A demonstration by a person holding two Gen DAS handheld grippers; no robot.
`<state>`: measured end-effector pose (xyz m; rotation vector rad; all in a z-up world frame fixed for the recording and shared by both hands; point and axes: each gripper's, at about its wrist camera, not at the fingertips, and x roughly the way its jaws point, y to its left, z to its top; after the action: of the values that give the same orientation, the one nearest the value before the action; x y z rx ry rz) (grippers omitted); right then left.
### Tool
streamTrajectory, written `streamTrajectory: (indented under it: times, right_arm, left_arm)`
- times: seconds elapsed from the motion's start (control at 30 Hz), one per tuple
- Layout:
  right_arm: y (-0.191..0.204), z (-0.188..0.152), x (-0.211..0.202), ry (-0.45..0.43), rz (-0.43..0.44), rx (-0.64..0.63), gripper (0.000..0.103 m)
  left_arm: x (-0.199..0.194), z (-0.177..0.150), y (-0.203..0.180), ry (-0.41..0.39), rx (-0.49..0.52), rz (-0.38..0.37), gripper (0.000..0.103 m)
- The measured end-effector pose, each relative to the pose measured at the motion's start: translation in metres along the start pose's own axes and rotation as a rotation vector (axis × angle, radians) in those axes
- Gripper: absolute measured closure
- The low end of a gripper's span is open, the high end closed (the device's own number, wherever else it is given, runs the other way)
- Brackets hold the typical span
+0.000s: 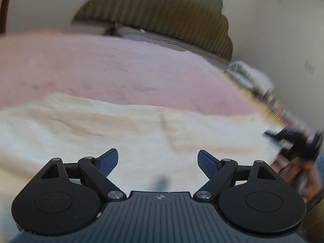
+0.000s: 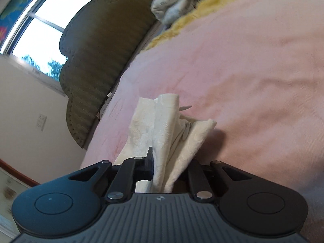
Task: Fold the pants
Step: 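Grasp the cream pants edge with the right tool while the left tool grasps beside it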
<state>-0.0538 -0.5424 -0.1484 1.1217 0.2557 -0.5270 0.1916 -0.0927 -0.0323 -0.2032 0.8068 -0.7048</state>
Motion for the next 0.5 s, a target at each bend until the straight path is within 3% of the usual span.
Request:
streamTrajectory:
  times: [0.13, 0.2, 0.27, 0.33, 0.5]
  right_arm:
    - [0.076, -0.015, -0.015, -0.073, -0.030, -0.376, 0.091]
    - [0.121, -0.039, -0.021, -0.087, -0.011, -0.603, 0.091]
    - [0.163, -0.079, -0.024, -0.065, 0.029, -0.845, 0.092]
    - [0.188, -0.120, -0.023, -0.024, 0.081, -1.006, 0.092]
    - [0.206, -0.195, -0.026, 0.058, 0.178, -1.201, 0.091]
  left_arm:
    - [0.032, 0.010, 0.015, 0.093, -0.343, -0.256, 0.012]
    - [0.049, 0.009, 0.020, 0.133, -0.494, -0.370, 0.007]
    - [0.061, 0.006, 0.022, 0.144, -0.599, -0.435, 0.005]
    - [0.073, 0.004, 0.022, 0.150, -0.646, -0.455, 0.001]
    - [0.096, -0.002, 0.028, 0.164, -0.741, -0.439, 0.001]
